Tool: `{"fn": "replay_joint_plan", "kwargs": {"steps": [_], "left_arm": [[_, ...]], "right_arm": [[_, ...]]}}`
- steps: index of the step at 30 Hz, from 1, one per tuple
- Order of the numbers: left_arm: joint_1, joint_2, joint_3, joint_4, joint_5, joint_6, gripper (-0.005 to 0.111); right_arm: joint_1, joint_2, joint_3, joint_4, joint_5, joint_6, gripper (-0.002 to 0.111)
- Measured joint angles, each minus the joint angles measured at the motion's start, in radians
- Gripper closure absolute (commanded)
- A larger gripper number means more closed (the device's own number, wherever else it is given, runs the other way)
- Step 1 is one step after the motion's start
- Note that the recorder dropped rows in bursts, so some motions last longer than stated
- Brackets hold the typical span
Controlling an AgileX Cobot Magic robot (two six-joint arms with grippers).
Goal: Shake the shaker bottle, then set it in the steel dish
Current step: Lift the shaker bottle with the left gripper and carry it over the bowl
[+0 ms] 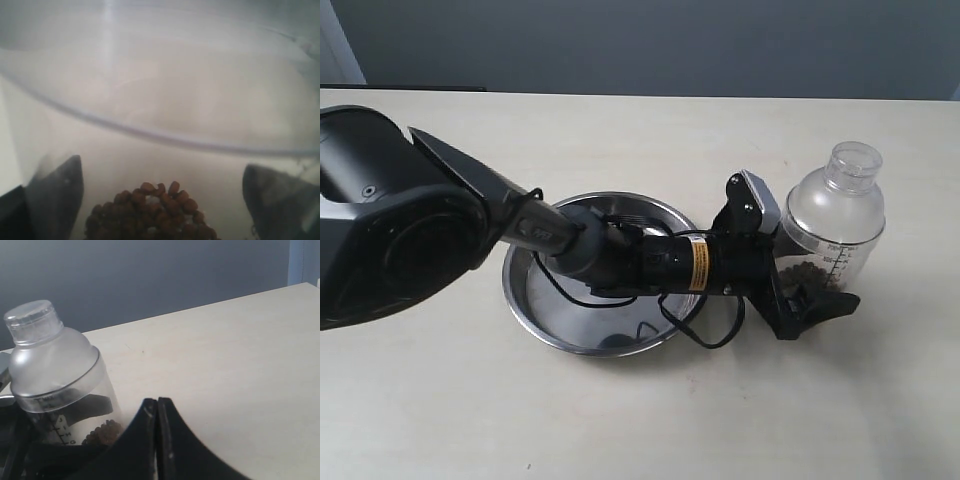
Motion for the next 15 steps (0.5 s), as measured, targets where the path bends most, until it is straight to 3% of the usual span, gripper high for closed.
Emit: {"fn": "replay_joint_plan", "kwargs": {"steps": [9, 15], "left_arm": [[0.0, 0.0, 0.0, -0.045, 0.022, -0.005, 0.106], [-0.008, -0.077, 0.0, -0.05, 0.186, -0.005, 0.106]], "right_arm": [[0.0, 0.0, 0.0, 0.0, 0.0, 0.0, 0.109], [0.0, 0.0, 0.0, 0.0, 0.0, 0.0, 0.109]]}}
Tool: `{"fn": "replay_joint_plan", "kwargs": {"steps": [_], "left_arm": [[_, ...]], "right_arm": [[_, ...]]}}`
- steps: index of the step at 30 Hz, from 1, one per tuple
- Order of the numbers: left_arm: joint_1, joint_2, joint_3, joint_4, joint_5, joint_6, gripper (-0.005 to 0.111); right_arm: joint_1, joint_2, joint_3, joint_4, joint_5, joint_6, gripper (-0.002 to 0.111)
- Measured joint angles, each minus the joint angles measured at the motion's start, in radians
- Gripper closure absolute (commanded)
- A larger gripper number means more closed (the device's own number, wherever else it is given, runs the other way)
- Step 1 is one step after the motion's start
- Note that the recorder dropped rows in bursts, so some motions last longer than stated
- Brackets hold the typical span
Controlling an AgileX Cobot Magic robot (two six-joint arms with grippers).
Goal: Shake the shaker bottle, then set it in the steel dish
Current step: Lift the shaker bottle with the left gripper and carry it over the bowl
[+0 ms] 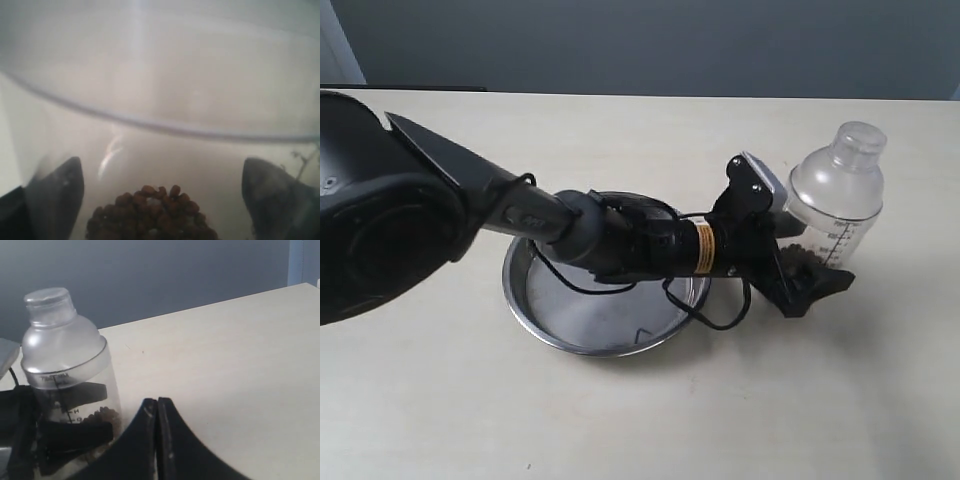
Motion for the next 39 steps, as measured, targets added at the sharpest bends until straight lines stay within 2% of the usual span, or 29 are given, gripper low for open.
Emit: {"fn": "replay_joint_plan", "kwargs": {"steps": [7, 11, 14, 18, 22, 26, 29, 32, 35, 39], "left_arm": [[-0.002, -0.187, 0.0, 0.027, 0.073, -0.005, 0.106], [-0.003, -0.301, 0.012, 0.041, 0.159, -0.016, 0.106], [-0.003, -0.372, 0.06, 0.053, 0.23, -0.018, 0.106], [0.015, -0.436, 0.192, 0.059, 0.239, -0.018, 0.106], [0.06, -0.445, 0.324, 0.005, 0.247, -0.022, 0.106], [0.101, -0.539, 0.364, -0.027, 0.278, 0.028, 0.106], [0.103, -0.619, 0.371, -0.113, 0.284, 0.094, 0.106], [0.103, -0.587, 0.425, -0.163, 0.295, 0.111, 0.106], [0.103, -0.549, 0.484, -0.158, 0.395, 0.111, 0.106], [0.103, -0.638, 0.491, -0.216, 0.362, 0.17, 0.106]], "right_arm": [[0.0, 0.0, 0.0, 0.0, 0.0, 0.0, 0.109], [0.0, 0.0, 0.0, 0.0, 0.0, 0.0, 0.109], [0.0, 0.0, 0.0, 0.0, 0.0, 0.0, 0.109], [0.0, 0.0, 0.0, 0.0, 0.0, 0.0, 0.109], [0.0, 0.0, 0.0, 0.0, 0.0, 0.0, 0.109], [0.0, 0.0, 0.0, 0.0, 0.0, 0.0, 0.109], [0.0, 0.0, 0.0, 0.0, 0.0, 0.0, 0.109], [0.0, 0.0, 0.0, 0.0, 0.0, 0.0, 0.109], [0.0, 0.0, 0.0, 0.0, 0.0, 0.0, 0.109], [0.0, 0.0, 0.0, 0.0, 0.0, 0.0, 0.109]]}}
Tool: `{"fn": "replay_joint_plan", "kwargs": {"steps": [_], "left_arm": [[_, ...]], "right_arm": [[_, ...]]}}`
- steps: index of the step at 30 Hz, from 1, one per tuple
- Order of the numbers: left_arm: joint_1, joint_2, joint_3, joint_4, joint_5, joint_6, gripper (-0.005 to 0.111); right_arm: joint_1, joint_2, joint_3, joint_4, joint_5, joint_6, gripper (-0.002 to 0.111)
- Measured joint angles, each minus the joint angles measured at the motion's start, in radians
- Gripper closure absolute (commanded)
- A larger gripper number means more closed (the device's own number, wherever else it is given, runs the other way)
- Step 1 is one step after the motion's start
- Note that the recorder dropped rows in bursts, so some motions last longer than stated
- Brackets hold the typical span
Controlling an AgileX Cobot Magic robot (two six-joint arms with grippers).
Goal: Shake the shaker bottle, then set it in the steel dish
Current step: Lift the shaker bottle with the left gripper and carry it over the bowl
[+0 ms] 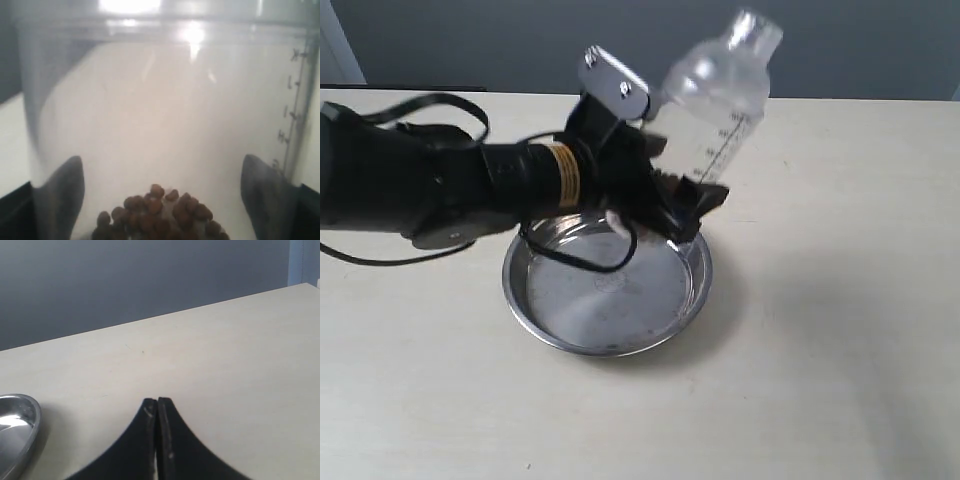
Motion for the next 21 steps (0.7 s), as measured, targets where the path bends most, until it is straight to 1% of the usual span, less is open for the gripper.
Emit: {"fn": "replay_joint_plan", "kwargs": {"steps": [3, 6, 8, 9, 10, 12, 14, 15, 16, 18, 19, 21], "left_arm": [[0.0, 0.002, 0.012, -0.088, -0.048, 0.056, 0.106], [0.002, 0.043, 0.043, -0.118, 0.003, 0.058, 0.106], [0.009, 0.016, 0.059, -0.116, 0.007, 0.068, 0.106], [0.011, -0.007, 0.061, -0.121, -0.018, 0.084, 0.106], [0.011, -0.058, 0.061, -0.17, -0.106, 0.11, 0.106], [0.011, -0.062, 0.078, -0.204, -0.19, 0.121, 0.106], [0.011, -0.047, 0.103, -0.211, -0.204, 0.11, 0.106], [0.011, -0.061, 0.127, -0.191, -0.204, 0.104, 0.106], [0.011, -0.119, 0.131, -0.187, -0.209, 0.136, 0.106], [0.011, -0.151, 0.148, -0.236, -0.232, 0.2, 0.106], [0.011, -0.137, 0.166, -0.256, -0.244, 0.209, 0.106], [0.011, -0.088, 0.217, -0.274, -0.223, 0.202, 0.106]], "right_arm": [[0.0, 0.0, 0.0, 0.0, 0.0, 0.0, 0.109], [0.0, 0.0, 0.0, 0.0, 0.0, 0.0, 0.109], [0.0, 0.0, 0.0, 0.0, 0.0, 0.0, 0.109], [0.0, 0.0, 0.0, 0.0, 0.0, 0.0, 0.109], [0.0, 0.0, 0.0, 0.0, 0.0, 0.0, 0.109], [0.0, 0.0, 0.0, 0.0, 0.0, 0.0, 0.109], [0.0, 0.0, 0.0, 0.0, 0.0, 0.0, 0.109], [0.0, 0.0, 0.0, 0.0, 0.0, 0.0, 0.109], [0.0, 0.0, 0.0, 0.0, 0.0, 0.0, 0.109], [0.0, 0.0, 0.0, 0.0, 0.0, 0.0, 0.109], [0.0, 0.0, 0.0, 0.0, 0.0, 0.0, 0.109], [0.0, 0.0, 0.0, 0.0, 0.0, 0.0, 0.109]]}}
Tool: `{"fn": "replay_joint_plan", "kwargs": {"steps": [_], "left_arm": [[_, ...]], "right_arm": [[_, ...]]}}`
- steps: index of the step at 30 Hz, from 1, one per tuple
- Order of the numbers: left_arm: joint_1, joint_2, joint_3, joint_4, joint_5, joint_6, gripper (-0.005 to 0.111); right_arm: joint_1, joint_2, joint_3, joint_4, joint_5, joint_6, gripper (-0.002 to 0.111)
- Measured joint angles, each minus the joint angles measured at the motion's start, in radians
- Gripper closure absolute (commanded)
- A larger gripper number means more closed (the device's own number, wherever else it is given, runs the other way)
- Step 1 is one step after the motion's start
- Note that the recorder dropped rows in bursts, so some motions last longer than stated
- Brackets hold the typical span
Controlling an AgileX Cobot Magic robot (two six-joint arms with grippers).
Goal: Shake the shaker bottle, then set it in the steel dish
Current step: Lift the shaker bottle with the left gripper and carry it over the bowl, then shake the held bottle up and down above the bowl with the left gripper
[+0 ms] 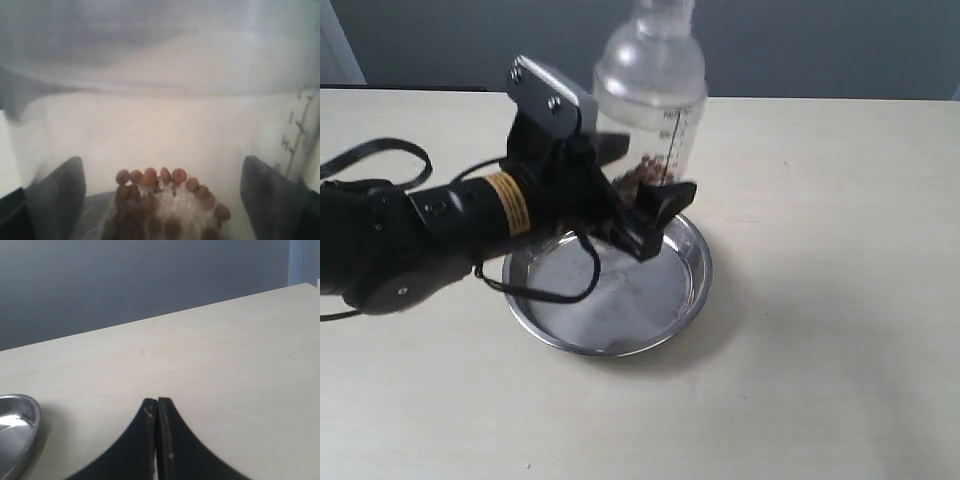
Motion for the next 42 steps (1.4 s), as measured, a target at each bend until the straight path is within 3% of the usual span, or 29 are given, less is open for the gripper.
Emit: {"fn": "replay_joint_plan", "kwargs": {"steps": [3, 8, 11, 15, 18, 21, 26, 31, 37, 42], "left_arm": [[0.0, -0.112, -0.021, 0.003, -0.057, 0.012, 0.106], [0.0, -0.005, 0.084, -0.015, -0.131, -0.001, 0.106], [0.0, -0.084, 0.047, -0.025, -0.136, 0.033, 0.106], [0.0, 0.036, 0.104, -0.06, -0.157, 0.039, 0.106], [0.0, -0.027, 0.09, -0.049, -0.184, 0.021, 0.106], [0.0, -0.072, 0.057, -0.079, -0.184, 0.044, 0.106], [0.0, 0.031, 0.119, -0.086, -0.161, 0.03, 0.106], [0.0, -0.084, 0.069, -0.089, -0.176, 0.02, 0.106], [0.0, 0.022, 0.125, -0.063, -0.134, 0.009, 0.106], [0.0, -0.087, 0.067, -0.063, -0.125, 0.024, 0.106]], "right_arm": [[0.0, 0.0, 0.0, 0.0, 0.0, 0.0, 0.109], [0.0, 0.0, 0.0, 0.0, 0.0, 0.0, 0.109], [0.0, 0.0, 0.0, 0.0, 0.0, 0.0, 0.109], [0.0, 0.0, 0.0, 0.0, 0.0, 0.0, 0.109], [0.0, 0.0, 0.0, 0.0, 0.0, 0.0, 0.109], [0.0, 0.0, 0.0, 0.0, 0.0, 0.0, 0.109], [0.0, 0.0, 0.0, 0.0, 0.0, 0.0, 0.109], [0.0, 0.0, 0.0, 0.0, 0.0, 0.0, 0.109], [0.0, 0.0, 0.0, 0.0, 0.0, 0.0, 0.109], [0.0, 0.0, 0.0, 0.0, 0.0, 0.0, 0.109]]}}
